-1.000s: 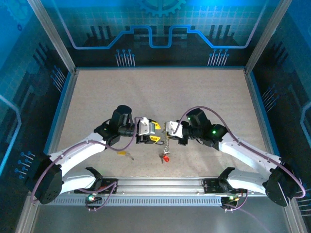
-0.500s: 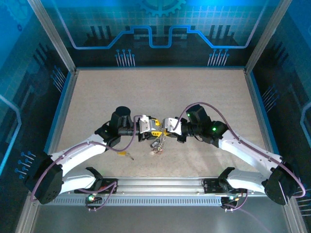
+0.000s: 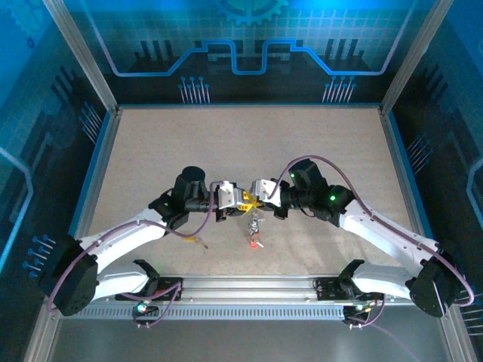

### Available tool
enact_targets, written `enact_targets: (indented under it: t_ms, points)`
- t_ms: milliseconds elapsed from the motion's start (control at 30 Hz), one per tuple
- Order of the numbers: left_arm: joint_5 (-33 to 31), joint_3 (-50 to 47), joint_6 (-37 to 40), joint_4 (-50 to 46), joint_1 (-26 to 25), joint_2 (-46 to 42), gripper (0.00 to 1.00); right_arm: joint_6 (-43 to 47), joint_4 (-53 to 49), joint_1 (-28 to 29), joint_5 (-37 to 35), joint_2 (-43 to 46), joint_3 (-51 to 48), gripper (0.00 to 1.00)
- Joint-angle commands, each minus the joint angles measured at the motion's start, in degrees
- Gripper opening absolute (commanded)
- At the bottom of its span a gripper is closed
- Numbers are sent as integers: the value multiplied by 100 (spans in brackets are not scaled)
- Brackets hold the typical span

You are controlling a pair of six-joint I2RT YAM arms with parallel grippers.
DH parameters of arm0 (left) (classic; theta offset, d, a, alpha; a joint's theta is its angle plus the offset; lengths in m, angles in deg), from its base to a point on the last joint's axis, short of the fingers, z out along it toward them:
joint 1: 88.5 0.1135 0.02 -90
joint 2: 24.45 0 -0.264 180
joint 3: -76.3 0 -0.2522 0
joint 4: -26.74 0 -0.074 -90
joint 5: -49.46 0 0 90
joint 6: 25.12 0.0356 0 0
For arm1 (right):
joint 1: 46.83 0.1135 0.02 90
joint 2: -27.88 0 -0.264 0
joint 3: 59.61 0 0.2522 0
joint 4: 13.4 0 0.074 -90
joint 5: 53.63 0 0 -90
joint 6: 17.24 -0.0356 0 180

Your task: Put the keys on the keyring

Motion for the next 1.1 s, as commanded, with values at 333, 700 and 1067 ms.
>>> enact_targets:
  t_ms: [333, 700, 1067]
  points:
    - [375, 307, -349, 250, 46, -268, 0, -117, 577, -218, 742, 503, -311, 21]
    - [1127, -1, -1756, 2124, 303, -453, 0, -833, 1683, -895, 1941, 1254, -858, 25]
    - [1428, -102, -2572, 3290, 287, -159, 0, -1879, 3112, -903, 2021, 1135, -950, 22]
